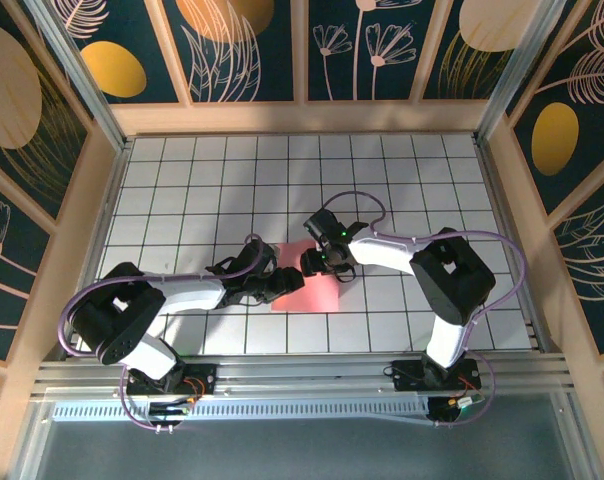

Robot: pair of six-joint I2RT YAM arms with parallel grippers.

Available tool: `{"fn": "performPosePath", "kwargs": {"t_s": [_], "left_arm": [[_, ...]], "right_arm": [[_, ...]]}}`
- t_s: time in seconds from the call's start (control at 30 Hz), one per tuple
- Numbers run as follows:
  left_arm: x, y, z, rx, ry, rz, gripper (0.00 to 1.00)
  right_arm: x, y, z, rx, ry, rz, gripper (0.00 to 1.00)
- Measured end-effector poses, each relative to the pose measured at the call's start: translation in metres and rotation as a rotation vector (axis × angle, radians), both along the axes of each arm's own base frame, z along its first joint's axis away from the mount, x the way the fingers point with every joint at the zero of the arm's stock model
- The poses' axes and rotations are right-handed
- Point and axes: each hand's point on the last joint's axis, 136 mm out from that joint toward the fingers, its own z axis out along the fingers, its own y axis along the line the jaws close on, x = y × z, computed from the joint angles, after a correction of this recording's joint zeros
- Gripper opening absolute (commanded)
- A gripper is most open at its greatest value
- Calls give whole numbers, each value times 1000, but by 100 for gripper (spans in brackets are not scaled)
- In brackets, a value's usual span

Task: Fold a paper plane with a square sheet of paper (fold left side to right side)
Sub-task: Pick up the square sheet of paper from the center of the table.

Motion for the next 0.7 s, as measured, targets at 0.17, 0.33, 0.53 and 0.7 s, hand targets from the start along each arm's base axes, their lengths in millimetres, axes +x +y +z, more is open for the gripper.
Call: {"fn": "performPosePath", "kwargs": {"t_s": [0.17, 0.33, 0.53, 0.7], "left_arm": [[4, 1, 0, 7, -14, 17, 61], [12, 0, 10, -4, -45, 30, 66], [33, 10, 45, -49, -142, 71, 71], [55, 34, 94, -124, -281, 121, 77]], "right_arm": [[-5, 5, 1, 28, 25, 15, 44], [-4, 11, 12, 84, 26, 24, 35], [3, 3, 43, 211, -3, 1, 31], [14, -18, 81, 360, -50, -41, 29]]}}
